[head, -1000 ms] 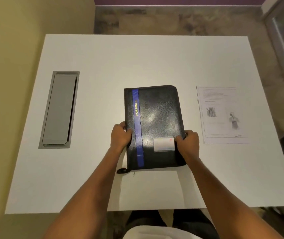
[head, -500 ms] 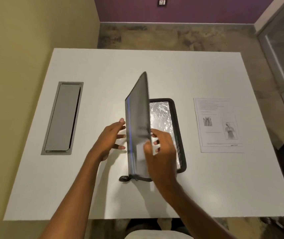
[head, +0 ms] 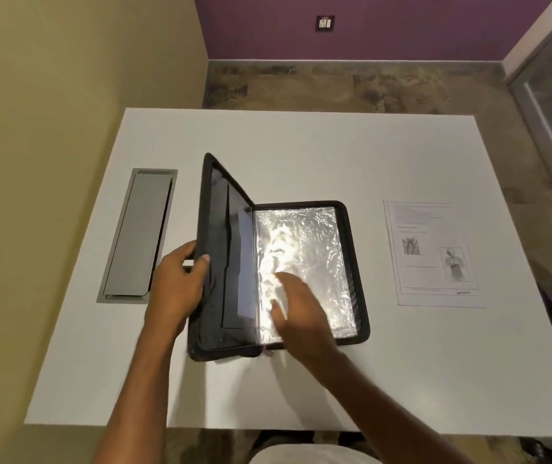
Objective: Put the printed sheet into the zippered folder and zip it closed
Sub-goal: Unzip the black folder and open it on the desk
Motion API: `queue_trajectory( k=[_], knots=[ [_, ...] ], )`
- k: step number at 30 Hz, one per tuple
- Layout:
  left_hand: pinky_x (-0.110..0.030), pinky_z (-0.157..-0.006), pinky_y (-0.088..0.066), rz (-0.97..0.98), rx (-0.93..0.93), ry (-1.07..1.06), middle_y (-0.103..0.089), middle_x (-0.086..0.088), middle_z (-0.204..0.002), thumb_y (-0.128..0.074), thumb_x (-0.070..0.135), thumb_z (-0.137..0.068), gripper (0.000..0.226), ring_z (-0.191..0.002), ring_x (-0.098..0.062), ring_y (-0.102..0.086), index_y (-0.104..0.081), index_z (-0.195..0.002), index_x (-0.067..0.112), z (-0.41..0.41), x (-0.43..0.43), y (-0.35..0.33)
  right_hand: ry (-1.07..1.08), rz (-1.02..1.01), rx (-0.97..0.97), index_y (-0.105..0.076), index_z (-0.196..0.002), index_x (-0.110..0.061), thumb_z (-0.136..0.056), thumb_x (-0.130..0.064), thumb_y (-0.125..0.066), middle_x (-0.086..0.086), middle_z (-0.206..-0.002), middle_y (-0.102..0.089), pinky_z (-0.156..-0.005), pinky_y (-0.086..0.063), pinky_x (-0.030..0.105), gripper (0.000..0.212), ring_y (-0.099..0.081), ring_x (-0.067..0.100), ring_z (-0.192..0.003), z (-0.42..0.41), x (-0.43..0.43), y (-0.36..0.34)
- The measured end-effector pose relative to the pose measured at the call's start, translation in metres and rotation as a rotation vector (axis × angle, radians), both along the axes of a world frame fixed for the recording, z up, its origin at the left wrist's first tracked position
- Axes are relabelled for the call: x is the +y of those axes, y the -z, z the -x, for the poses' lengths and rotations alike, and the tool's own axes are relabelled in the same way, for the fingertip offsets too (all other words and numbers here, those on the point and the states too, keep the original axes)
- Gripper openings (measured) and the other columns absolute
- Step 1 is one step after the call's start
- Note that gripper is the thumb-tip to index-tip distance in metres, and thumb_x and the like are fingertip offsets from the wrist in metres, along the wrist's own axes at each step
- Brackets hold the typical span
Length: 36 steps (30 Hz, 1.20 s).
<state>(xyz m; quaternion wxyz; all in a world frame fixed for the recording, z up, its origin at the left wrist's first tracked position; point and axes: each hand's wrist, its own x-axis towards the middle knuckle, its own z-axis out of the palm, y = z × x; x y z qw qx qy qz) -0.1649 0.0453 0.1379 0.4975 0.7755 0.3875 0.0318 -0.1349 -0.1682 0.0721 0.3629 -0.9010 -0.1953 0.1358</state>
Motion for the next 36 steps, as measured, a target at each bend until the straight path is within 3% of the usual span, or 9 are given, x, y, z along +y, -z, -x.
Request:
queue_trajectory(
  k=[2, 5, 8, 11, 16, 19, 23, 30, 36],
  knots=[
    [-0.040, -0.089, -0.054, -0.059, 0.047, -0.057, -0.060, 0.006, -0.121, -0.058, 0.025, -0.106, 0.037, -0.095, -0.014, -0.060, -0.060, -0.142, 0.019, 0.008, 0.015, 0.007, 0.059, 0.169, 0.083, -0.042, -0.153, -0.013, -0.095, -0.022, -0.058, 0.009, -0.157, -0.045, -0.118, -0.036, 0.035, 0.060, -0.044, 0.026, -0.144, -0.011, -0.031, 0.035],
    [-0.048, -0.090, -0.057, -0.083, 0.069, -0.161, -0.067, -0.004, -0.127, -0.062, 0.023, -0.104, 0.038, -0.107, -0.029, -0.065, -0.063, -0.141, 0.017, 0.019, 0.041, 0.022, 0.066, 0.502, 0.054, -0.033, -0.157, -0.009, -0.090, -0.036, -0.055, 0.021, -0.160, -0.036, -0.118, -0.036, 0.045, 0.075, -0.039, 0.035, -0.147, -0.017, -0.078, 0.079],
    [-0.045, -0.087, -0.057, -0.132, 0.082, -0.254, -0.066, -0.007, -0.124, -0.067, 0.018, -0.101, 0.036, -0.106, -0.032, -0.065, -0.064, -0.137, 0.015, 0.025, 0.057, 0.037, 0.089, 0.638, 0.151, -0.014, -0.161, -0.006, -0.095, -0.044, -0.060, 0.018, -0.167, -0.020, -0.119, -0.034, 0.046, 0.089, -0.024, 0.032, -0.153, -0.013, -0.106, 0.091],
    [-0.036, -0.080, -0.047, -0.172, 0.093, -0.303, -0.063, -0.004, -0.113, -0.070, 0.015, -0.098, 0.030, -0.098, -0.025, -0.059, -0.062, -0.127, 0.012, 0.025, 0.070, 0.054, 0.083, 0.573, 0.206, -0.005, -0.161, -0.003, -0.093, -0.042, -0.069, 0.017, -0.168, -0.016, -0.121, -0.034, 0.040, 0.102, -0.018, 0.030, -0.155, -0.009, -0.117, 0.098],
    [-0.042, -0.088, -0.051, -0.237, 0.135, -0.322, -0.074, -0.017, -0.108, -0.079, 0.012, -0.089, 0.025, -0.098, -0.036, -0.069, -0.071, -0.111, 0.004, 0.026, 0.094, 0.097, 0.109, 0.458, 0.231, -0.016, -0.159, 0.001, -0.086, -0.027, -0.082, 0.018, -0.166, -0.022, -0.120, -0.032, 0.035, 0.102, -0.020, 0.031, -0.155, -0.005, -0.123, 0.104],
    [-0.044, -0.092, -0.055, -0.238, 0.213, -0.304, -0.075, -0.024, -0.111, -0.077, 0.006, -0.091, 0.028, -0.098, -0.042, -0.071, -0.073, -0.117, -0.003, 0.022, 0.101, 0.116, 0.135, 0.463, 0.186, -0.027, -0.155, 0.002, -0.079, -0.022, -0.088, 0.019, -0.161, -0.031, -0.113, -0.041, 0.037, 0.101, -0.030, 0.031, -0.151, -0.005, -0.122, 0.109],
    [-0.053, -0.102, -0.053, -0.240, 0.313, -0.242, -0.072, -0.026, -0.121, -0.073, 0.001, -0.093, 0.046, -0.107, -0.046, -0.070, -0.062, -0.137, -0.004, 0.021, 0.103, 0.137, 0.132, 0.542, 0.133, -0.037, -0.150, 0.001, -0.071, -0.026, -0.093, 0.018, -0.158, -0.038, -0.103, -0.054, 0.041, 0.101, -0.039, 0.031, -0.146, -0.011, -0.119, 0.113],
    [-0.055, -0.102, -0.052, -0.219, 0.308, -0.162, -0.071, -0.022, -0.124, -0.068, 0.009, -0.098, 0.036, -0.111, -0.046, -0.068, -0.064, -0.132, -0.001, 0.013, 0.096, 0.149, 0.112, 0.613, 0.081, -0.044, -0.146, 0.003, -0.070, -0.032, -0.093, 0.020, -0.156, -0.042, -0.096, -0.058, 0.042, 0.097, -0.045, 0.032, -0.141, -0.030, -0.112, 0.115],
    [-0.058, -0.103, -0.052, -0.208, 0.365, -0.115, -0.067, -0.022, -0.129, -0.059, 0.010, -0.102, 0.035, -0.117, -0.048, -0.063, -0.057, -0.135, 0.002, 0.008, 0.090, 0.156, 0.106, 0.606, 0.069, -0.040, -0.149, 0.001, -0.074, -0.035, -0.090, 0.018, -0.157, -0.041, -0.101, -0.055, 0.041, 0.097, -0.043, 0.030, -0.142, -0.038, -0.109, 0.114]
  ],
)
